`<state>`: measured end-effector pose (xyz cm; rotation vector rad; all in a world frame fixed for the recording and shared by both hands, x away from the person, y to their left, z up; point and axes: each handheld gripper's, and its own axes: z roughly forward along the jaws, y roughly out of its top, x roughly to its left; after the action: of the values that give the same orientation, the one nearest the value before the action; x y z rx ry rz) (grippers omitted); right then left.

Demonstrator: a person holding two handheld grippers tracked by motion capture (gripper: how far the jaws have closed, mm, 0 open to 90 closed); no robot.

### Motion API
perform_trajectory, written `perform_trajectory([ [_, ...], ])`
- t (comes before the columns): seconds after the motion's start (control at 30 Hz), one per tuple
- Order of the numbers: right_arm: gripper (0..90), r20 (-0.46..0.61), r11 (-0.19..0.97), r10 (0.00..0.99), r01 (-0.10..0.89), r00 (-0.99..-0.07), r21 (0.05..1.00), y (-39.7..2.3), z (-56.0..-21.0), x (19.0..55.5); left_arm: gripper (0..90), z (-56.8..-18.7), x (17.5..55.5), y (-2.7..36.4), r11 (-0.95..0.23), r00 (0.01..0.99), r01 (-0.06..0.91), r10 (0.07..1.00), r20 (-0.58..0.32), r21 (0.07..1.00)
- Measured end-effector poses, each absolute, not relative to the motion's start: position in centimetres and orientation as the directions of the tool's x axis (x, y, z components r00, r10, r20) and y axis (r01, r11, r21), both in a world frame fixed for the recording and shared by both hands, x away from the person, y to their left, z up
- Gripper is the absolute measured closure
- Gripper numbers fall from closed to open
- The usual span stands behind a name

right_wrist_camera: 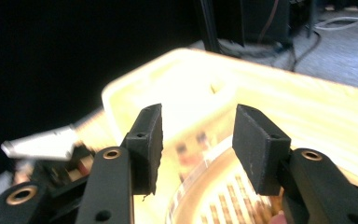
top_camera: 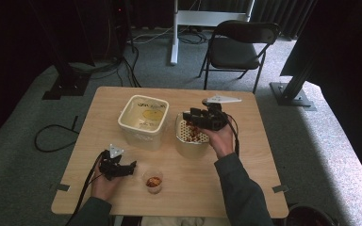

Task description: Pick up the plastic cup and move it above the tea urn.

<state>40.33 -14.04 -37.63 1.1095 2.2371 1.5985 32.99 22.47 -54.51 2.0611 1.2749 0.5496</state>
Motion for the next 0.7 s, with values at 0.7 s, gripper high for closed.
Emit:
perform_trajectory([
  [0.7, 49.7, 0.159, 0.214, 0.736, 0.449, -0.658, 0.868, -21.2, -42.2, 33.0, 29.1, -52.8, 25.5, 20.9, -0.417, 0.622, 0.587, 0.781, -0.057, 0.694],
])
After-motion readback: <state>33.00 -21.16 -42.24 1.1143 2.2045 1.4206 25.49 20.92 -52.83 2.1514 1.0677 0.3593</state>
